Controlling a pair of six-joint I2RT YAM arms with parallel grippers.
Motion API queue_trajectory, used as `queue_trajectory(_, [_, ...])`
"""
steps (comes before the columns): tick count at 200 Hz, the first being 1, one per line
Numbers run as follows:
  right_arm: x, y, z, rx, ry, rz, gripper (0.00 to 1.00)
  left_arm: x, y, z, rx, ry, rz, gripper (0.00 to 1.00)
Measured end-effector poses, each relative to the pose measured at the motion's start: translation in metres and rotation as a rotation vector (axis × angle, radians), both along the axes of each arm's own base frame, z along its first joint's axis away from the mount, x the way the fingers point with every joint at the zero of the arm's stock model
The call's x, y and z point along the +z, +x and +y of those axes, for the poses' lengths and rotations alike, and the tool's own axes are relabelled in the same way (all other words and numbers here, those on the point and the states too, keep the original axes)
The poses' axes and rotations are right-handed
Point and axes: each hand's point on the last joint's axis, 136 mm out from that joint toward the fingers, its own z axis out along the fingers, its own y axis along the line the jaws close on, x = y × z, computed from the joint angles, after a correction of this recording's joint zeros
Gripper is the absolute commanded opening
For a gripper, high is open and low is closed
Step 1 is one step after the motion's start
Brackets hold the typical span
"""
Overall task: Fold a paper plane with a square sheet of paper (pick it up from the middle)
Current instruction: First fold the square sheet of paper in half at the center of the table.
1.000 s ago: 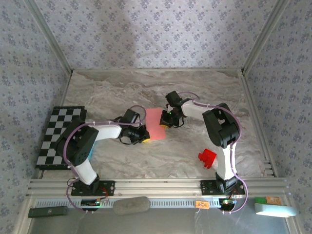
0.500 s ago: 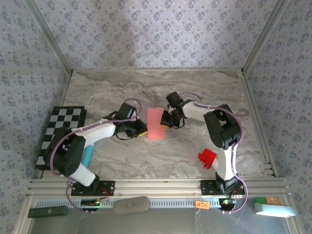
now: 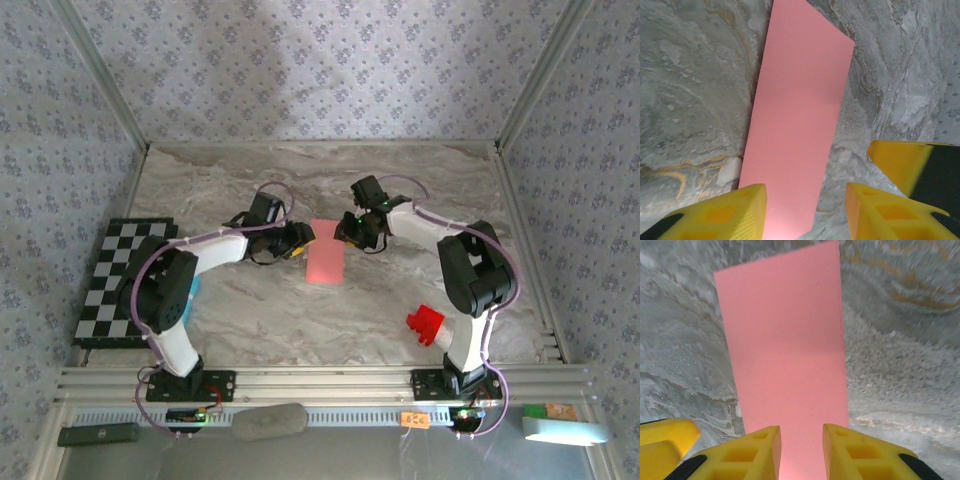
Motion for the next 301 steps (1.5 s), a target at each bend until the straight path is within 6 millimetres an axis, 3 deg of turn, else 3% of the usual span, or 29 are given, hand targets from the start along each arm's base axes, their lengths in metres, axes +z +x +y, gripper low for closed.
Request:
queue_trajectory(83, [-0.013, 0.006, -0.027, -0.016, 0.017, 0.012, 0.38, -0.035, 0.037, -0.028, 0.008, -0.022, 0.083, 0.23])
queue_trajectory(149, [-0.014, 0.008, -0.031, -0.01, 0.031, 0.001, 0.39, -0.047, 0.021, -0.014, 0.024, 0.001, 0.152, 0.21])
queue_trajectory(172, [-0.023, -0.001, -0.031, -0.001, 0.03, 0.025, 0.39, -0.046, 0.01, -0.008, 0.002, 0.024, 0.164, 0.24])
queue_trajectory(211, [-0.035, -0.024, -0.03, 0.015, 0.038, 0.063, 0.43, -0.028, 0.01, -0.008, -0.008, 0.01, 0.136, 0.36])
queue_trajectory(248, [-0.031, -0.046, -0.027, 0.018, 0.066, 0.075, 0.45, -0.011, 0.013, -0.009, 0.003, -0.018, 0.096, 0.33])
queue_trajectory(301, [-0.032, -0.064, -0.013, 0.039, 0.086, 0.091, 0.45, -0.029, 0.007, -0.007, 0.026, 0.001, 0.141, 0.25])
